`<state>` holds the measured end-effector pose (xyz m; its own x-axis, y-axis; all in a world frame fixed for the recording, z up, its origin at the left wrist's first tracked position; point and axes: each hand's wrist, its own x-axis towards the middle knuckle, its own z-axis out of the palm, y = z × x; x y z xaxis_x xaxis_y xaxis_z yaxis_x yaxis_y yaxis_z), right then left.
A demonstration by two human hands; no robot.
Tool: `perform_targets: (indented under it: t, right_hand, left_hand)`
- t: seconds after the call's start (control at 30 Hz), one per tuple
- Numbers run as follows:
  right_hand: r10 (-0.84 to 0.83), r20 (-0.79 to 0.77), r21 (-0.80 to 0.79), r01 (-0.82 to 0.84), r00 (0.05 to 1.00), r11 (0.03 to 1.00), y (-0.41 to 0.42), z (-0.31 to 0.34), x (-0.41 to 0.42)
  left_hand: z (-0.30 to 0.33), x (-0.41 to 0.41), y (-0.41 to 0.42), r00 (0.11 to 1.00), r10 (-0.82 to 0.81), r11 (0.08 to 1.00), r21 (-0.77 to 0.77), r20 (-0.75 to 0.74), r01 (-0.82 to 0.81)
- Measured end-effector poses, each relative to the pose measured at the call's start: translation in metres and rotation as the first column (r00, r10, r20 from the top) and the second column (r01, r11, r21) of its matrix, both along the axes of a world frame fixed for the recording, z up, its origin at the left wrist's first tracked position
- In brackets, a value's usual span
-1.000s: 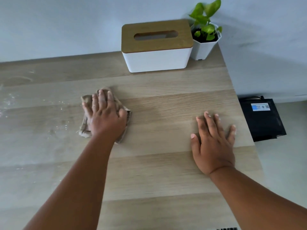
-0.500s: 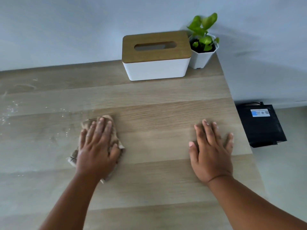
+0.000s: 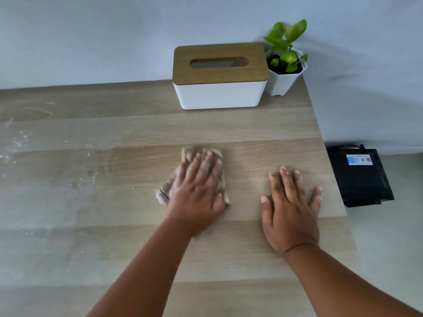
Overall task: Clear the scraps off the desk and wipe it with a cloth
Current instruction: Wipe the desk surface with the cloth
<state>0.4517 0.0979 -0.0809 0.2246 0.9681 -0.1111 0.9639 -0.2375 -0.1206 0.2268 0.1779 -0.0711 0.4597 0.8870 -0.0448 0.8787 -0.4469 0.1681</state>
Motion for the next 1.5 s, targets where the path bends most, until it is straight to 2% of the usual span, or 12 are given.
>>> perform_targets:
  t: [0.07,0.2,0.3,0.43,0.5,0.67,0.83,1.17,1.23,1.33,1.4,1.5]
  right_hand:
    - [0.004,-0.003,-0.003,-0.004,1.000,1.000,-0.001,0.000,0.000]
    - [0.008,-0.015,0.000,-0.008,1.000,1.000,0.000,-0.001,0.000]
    - [0.011,-0.018,0.016,-0.010,1.000,1.000,0.000,-0.001,0.000]
    - [0.016,-0.008,0.029,-0.016,1.000,0.999,0.000,-0.003,0.002]
    - [0.020,-0.013,0.024,-0.019,1.000,1.000,0.000,-0.005,0.002]
    - [0.015,-0.026,0.027,-0.015,1.000,1.000,0.001,-0.003,0.002]
    - [0.023,-0.041,0.026,-0.021,0.999,0.999,0.001,0.000,0.002]
    - [0.041,-0.087,-0.006,-0.042,0.995,0.999,0.003,0.003,0.008]
    - [0.208,-0.089,0.082,-0.201,0.974,0.976,0.000,0.006,0.006]
    - [0.611,-0.017,0.188,-0.597,0.792,0.780,-0.008,0.004,0.000]
    - [0.674,-0.003,0.170,-0.664,0.739,0.728,-0.007,0.006,-0.001]
    - [0.627,0.007,0.163,-0.619,0.779,0.768,-0.008,0.008,-0.006]
  left_hand:
    - [-0.004,-0.020,-0.037,0.997,-0.072,0.997,0.024,0.039,0.071]
    - [-0.007,-0.084,-0.060,0.998,0.032,0.998,0.043,0.063,-0.035]
    - [-0.003,-0.089,-0.030,0.970,0.243,0.970,0.004,-0.004,-0.243]
    - [-0.004,-0.046,0.029,0.847,0.528,0.847,-0.035,-0.062,-0.530]
    - [-0.004,-0.017,0.050,0.864,0.498,0.864,-0.042,-0.079,-0.502]
    - [-0.003,0.047,0.050,0.977,0.212,0.976,-0.033,-0.039,-0.213]
    - [-0.003,0.047,0.017,0.998,0.054,0.998,-0.032,0.030,-0.053]
    - [0.001,0.017,-0.109,0.987,0.095,0.995,-0.028,0.127,-0.092]
    - [0.002,0.008,-0.133,0.985,0.106,0.994,-0.025,0.136,-0.104]
    - [0.004,-0.007,-0.159,0.984,0.106,0.994,-0.016,0.141,-0.105]
    - [0.006,-0.019,-0.174,0.984,0.121,0.993,-0.021,0.132,-0.120]
    - [0.008,-0.036,-0.193,0.981,0.144,0.990,-0.022,0.133,-0.142]
